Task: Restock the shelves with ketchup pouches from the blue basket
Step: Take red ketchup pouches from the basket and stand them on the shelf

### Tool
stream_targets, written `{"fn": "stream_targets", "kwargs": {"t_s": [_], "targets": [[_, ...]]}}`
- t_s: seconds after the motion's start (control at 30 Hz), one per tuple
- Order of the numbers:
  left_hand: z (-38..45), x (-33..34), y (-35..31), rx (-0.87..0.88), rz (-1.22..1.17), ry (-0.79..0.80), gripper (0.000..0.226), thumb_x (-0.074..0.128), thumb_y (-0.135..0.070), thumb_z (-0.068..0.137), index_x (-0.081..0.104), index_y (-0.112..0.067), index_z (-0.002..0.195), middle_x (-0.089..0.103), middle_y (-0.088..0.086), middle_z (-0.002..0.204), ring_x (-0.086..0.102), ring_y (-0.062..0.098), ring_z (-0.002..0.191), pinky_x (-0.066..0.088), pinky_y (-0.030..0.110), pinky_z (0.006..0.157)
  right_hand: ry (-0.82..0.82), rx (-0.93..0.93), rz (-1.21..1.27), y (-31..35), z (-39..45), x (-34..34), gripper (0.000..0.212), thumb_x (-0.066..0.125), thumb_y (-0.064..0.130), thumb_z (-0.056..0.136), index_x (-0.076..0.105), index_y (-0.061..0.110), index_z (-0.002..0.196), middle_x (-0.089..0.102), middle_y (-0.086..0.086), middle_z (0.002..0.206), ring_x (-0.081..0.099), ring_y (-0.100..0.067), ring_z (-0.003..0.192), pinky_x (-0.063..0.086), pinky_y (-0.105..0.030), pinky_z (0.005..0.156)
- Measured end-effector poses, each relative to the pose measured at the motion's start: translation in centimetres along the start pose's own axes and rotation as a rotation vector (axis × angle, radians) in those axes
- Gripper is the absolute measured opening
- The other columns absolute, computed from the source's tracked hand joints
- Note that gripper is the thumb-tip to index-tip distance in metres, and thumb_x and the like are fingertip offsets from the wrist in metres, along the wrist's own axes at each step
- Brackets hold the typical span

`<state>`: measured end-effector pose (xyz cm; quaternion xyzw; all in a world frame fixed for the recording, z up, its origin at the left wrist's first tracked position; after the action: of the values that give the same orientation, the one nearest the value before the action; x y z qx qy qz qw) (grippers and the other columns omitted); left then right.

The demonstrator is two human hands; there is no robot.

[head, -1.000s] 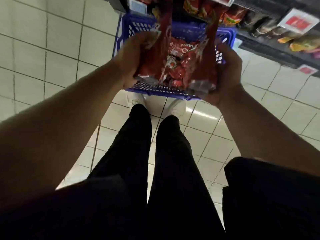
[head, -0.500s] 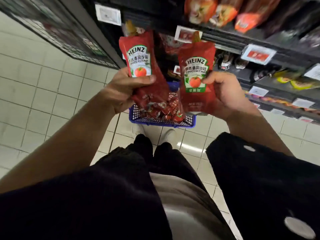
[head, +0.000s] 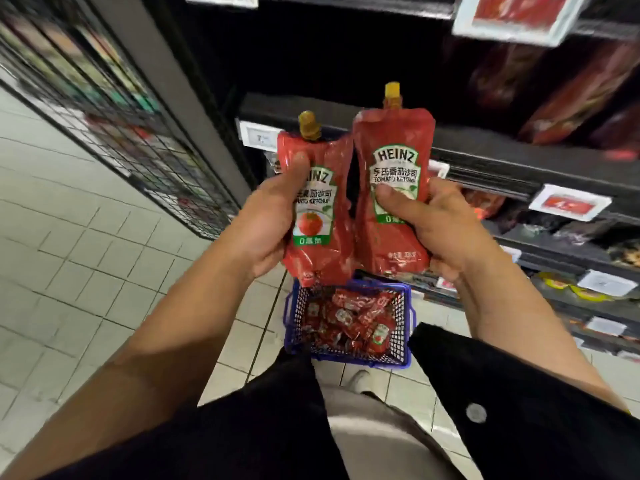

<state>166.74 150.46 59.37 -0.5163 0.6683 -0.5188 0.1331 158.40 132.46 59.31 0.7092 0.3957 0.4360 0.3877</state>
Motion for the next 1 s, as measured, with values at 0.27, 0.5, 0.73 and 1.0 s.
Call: {"fn": "stream_targets", "kwargs": {"t_s": [0.27, 0.5, 0.73, 1.0], "targets": [[2.1, -2.4, -12.7, 0.258, 0.173, 0.096, 0.057, 0.059, -0.063, 0.090, 0.074, -0.012, 0.111, 0.074, 0.017, 0.111, 0.073, 0.034, 0.101, 0.061, 0.043, 0.080, -0.028, -0.197, -0.013, 8.5, 2.0, 7.2, 0.037, 0.083, 0.049, 0.074, 0.077, 0.019, 0.094, 0.077, -0.010, 0.089, 0.074, -0.023, 0.074, 0.059, -0.036, 0.065], [4.1, -4.8, -21.2, 0.271, 0.082, 0.180, 0.058, 0.068, -0.063, 0.077, 0.078, -0.012, 0.101, 0.074, 0.022, 0.105, 0.073, 0.040, 0.092, 0.059, 0.051, 0.082, -0.177, -0.310, -0.061, 13.4, 2.7, 12.7, 0.028, 0.079, 0.049, 0.078, 0.079, 0.022, 0.089, 0.077, -0.012, 0.087, 0.076, -0.025, 0.072, 0.058, -0.035, 0.061], [5.2, -4.5, -25.8, 0.317, -0.098, 0.274, 0.038, 0.070, -0.059, 0.078, 0.079, -0.022, 0.071, 0.070, 0.004, 0.066, 0.070, 0.022, 0.055, 0.057, 0.035, 0.055, -0.197, -0.316, -0.112, 14.5, 3.2, 16.0, 0.033, 0.078, 0.048, 0.079, 0.076, 0.020, 0.097, 0.076, -0.018, 0.098, 0.075, -0.036, 0.086, 0.062, -0.044, 0.071], [6.6, -3.2, -29.9, 0.334, 0.047, 0.195, 0.049, 0.078, -0.069, 0.068, 0.077, -0.025, 0.091, 0.072, 0.006, 0.075, 0.070, 0.026, 0.060, 0.058, 0.042, 0.064, -0.201, -0.372, -0.129, 17.5, 4.3, 16.6, 0.031, 0.078, 0.049, 0.080, 0.077, 0.021, 0.092, 0.077, -0.017, 0.093, 0.075, -0.031, 0.078, 0.060, -0.041, 0.066]]}}
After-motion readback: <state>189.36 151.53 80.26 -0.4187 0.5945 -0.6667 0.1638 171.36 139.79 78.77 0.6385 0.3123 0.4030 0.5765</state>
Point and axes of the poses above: each hand's wrist, its own z-axis towards the middle knuckle, its own x-axis out of the palm, y = z × x, the point moved 3 cm from there along z, towards the middle knuckle
